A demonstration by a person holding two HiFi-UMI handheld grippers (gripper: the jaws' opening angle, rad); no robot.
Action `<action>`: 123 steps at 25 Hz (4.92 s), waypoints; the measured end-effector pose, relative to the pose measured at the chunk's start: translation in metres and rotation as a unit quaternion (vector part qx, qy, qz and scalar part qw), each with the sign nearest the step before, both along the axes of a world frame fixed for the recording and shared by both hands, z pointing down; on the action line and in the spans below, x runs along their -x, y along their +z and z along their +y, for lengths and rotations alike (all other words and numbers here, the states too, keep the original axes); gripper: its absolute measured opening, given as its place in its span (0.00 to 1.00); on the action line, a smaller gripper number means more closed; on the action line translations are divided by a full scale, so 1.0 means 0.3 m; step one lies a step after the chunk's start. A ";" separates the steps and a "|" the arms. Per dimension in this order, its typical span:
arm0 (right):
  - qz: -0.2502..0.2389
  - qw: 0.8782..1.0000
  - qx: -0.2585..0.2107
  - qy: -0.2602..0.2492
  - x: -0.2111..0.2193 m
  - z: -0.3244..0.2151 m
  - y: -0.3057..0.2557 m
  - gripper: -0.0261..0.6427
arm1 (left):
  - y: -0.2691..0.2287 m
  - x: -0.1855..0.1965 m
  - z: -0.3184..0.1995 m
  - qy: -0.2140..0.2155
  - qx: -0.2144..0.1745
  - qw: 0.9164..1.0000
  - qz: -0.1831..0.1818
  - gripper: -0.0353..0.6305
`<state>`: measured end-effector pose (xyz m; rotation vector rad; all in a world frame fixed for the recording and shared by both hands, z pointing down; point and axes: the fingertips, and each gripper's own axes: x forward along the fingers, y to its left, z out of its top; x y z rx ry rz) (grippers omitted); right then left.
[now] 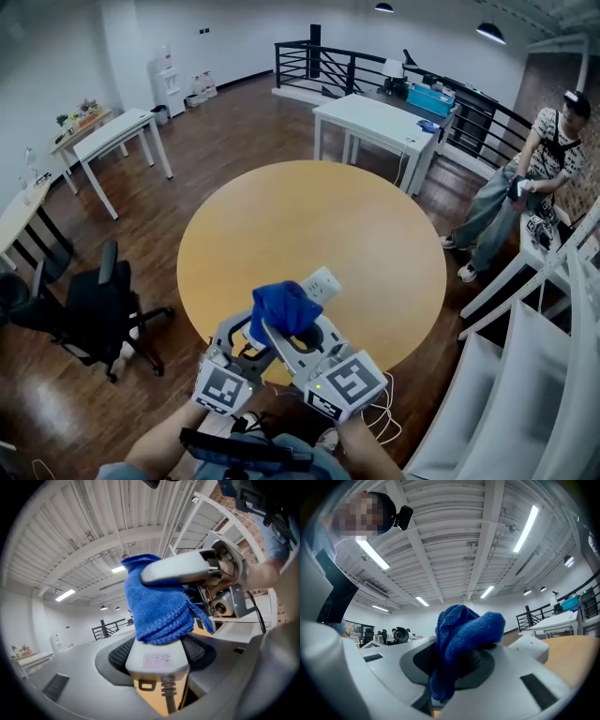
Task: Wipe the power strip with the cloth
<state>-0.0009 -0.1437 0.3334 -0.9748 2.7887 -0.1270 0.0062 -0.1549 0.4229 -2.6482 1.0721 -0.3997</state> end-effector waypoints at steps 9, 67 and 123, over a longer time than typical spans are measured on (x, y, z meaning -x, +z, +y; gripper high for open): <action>-0.008 0.997 -0.043 0.071 -0.203 -0.088 -0.107 0.14 | -0.003 0.003 0.023 0.002 -0.001 1.000 0.002 0.49; -0.021 0.996 -0.067 0.060 -0.123 0.008 -0.091 0.14 | -0.087 0.106 -0.085 -0.033 0.064 0.988 0.135 0.49; 0.006 0.983 -0.072 0.171 -0.413 -0.317 -0.243 0.14 | -0.105 0.017 0.033 0.034 -0.013 0.999 0.026 0.49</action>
